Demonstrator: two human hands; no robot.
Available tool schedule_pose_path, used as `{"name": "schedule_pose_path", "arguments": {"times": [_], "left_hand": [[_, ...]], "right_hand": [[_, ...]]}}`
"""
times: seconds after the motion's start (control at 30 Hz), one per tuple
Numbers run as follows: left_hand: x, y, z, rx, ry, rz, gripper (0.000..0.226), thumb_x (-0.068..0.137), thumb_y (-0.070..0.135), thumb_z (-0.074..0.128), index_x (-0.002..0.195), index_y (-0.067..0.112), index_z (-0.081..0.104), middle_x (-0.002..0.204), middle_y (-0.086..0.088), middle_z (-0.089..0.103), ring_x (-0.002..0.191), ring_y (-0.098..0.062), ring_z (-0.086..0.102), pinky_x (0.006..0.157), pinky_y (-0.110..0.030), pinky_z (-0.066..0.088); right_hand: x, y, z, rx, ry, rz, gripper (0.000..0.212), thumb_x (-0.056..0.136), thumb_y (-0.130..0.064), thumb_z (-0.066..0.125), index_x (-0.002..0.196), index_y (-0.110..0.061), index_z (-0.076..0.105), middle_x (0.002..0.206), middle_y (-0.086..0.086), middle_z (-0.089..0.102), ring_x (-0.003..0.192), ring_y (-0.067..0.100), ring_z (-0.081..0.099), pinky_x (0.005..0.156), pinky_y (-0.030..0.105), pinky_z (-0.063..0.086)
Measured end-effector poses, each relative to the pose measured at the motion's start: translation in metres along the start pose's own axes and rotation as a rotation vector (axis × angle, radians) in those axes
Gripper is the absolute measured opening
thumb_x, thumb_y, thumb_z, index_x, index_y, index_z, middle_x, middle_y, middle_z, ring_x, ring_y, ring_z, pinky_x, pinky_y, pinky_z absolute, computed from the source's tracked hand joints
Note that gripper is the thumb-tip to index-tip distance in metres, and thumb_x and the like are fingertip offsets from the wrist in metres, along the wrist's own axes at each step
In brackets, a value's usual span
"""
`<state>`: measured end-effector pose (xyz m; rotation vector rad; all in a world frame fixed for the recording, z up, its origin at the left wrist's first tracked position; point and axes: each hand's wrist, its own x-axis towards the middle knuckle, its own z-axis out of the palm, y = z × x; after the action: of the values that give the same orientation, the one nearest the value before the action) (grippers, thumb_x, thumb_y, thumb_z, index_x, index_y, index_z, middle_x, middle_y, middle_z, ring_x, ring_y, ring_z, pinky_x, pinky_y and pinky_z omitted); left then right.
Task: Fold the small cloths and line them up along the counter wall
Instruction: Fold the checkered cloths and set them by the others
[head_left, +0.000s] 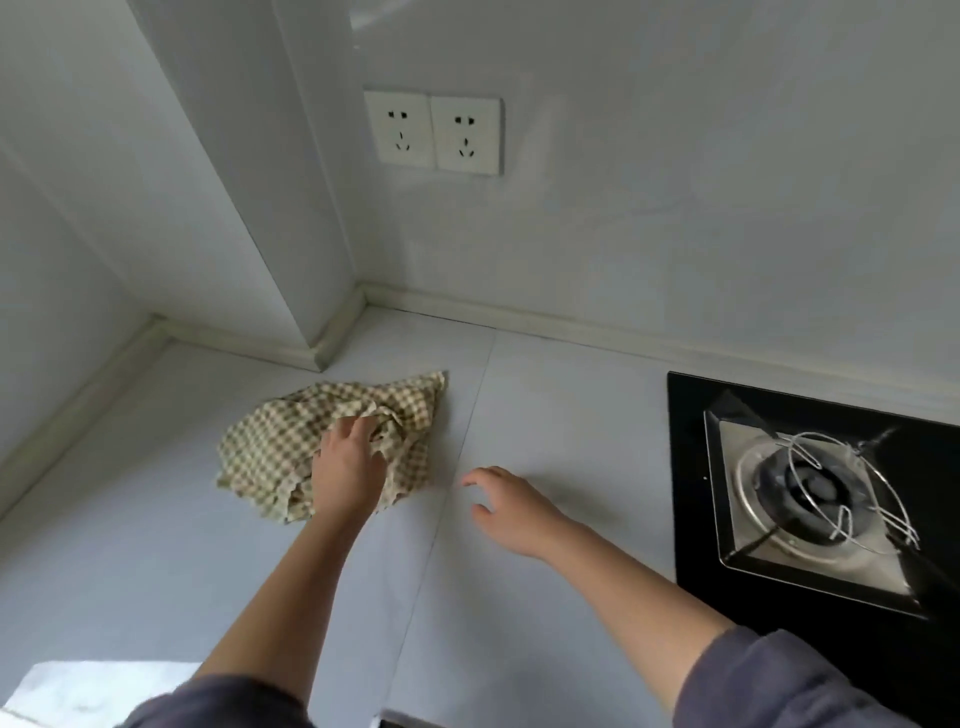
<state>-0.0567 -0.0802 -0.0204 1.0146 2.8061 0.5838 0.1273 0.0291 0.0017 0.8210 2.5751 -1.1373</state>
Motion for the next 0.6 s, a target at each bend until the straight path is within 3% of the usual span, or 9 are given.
{"name": "schedule_pose_path", "arguments": {"times": [0.1,0.17,0.3,0.4,0.47,0.53,0.6], "left_hand": [[0.038,-0.005,-0.001,0.067,-0.07,0.08,0.051,0.084,0.008,0.06,0.133,0.015,0.047,0.121,-0.013,0.05,0.105,-0.032,0.052,0.073,-0.038,0.047],[0.056,-0.009,0.004,0.116,-0.101,0.126,0.045,0.085,0.009,0.059,0.13,0.016,0.051,0.116,-0.013,0.051,0.097,-0.032,0.055,0.065,-0.035,0.043],[0.07,-0.015,0.012,0.036,-0.029,0.194,0.01,0.079,0.007,0.068,0.088,0.003,0.07,0.088,-0.015,0.056,0.076,-0.035,0.059,0.055,-0.035,0.043],[0.068,-0.012,0.005,-0.071,0.102,0.321,0.006,0.079,0.011,0.071,0.082,0.008,0.069,0.086,-0.008,0.058,0.078,-0.029,0.057,0.063,-0.037,0.047],[0.059,-0.002,-0.01,-0.208,0.149,0.398,0.005,0.085,0.012,0.067,0.082,0.009,0.064,0.08,0.0,0.058,0.072,-0.021,0.056,0.064,-0.032,0.043],[0.046,0.011,-0.03,-0.428,0.094,0.363,0.008,0.092,0.012,0.059,0.083,0.01,0.058,0.067,0.005,0.054,0.061,-0.008,0.052,0.058,-0.018,0.036],[0.034,0.024,-0.047,-0.605,0.004,0.328,0.012,0.095,0.013,0.053,0.082,0.012,0.054,0.061,0.003,0.054,0.057,-0.007,0.051,0.053,-0.015,0.035]], "right_hand": [[0.018,-0.017,0.005,0.023,0.012,0.021,0.041,0.098,-0.021,0.042,0.138,-0.021,0.043,0.144,-0.002,0.04,0.127,0.016,0.043,0.101,0.027,0.036],[0.027,-0.025,0.01,0.05,0.024,0.033,0.041,0.097,-0.021,0.043,0.138,-0.022,0.043,0.143,-0.002,0.041,0.127,0.016,0.043,0.101,0.027,0.037],[0.03,-0.032,0.015,0.096,0.042,0.041,0.039,0.097,-0.021,0.044,0.135,-0.023,0.045,0.142,-0.004,0.042,0.123,0.015,0.047,0.098,0.025,0.039],[0.029,-0.032,0.014,0.194,0.134,0.081,0.039,0.096,-0.022,0.046,0.134,-0.025,0.046,0.139,-0.006,0.044,0.122,0.015,0.049,0.091,0.026,0.045],[0.029,-0.034,0.01,0.268,0.264,0.07,0.048,0.094,-0.022,0.053,0.14,-0.024,0.04,0.143,-0.008,0.04,0.133,0.007,0.038,0.1,0.018,0.032],[0.028,-0.041,0.006,0.364,0.378,0.048,0.065,0.09,-0.024,0.06,0.146,-0.025,0.027,0.145,-0.016,0.03,0.133,-0.005,0.025,0.103,0.011,0.019],[0.027,-0.05,-0.001,0.472,0.449,0.01,0.08,0.087,-0.023,0.067,0.149,-0.028,0.017,0.142,-0.024,0.021,0.13,-0.011,0.017,0.104,0.009,0.014]]}}
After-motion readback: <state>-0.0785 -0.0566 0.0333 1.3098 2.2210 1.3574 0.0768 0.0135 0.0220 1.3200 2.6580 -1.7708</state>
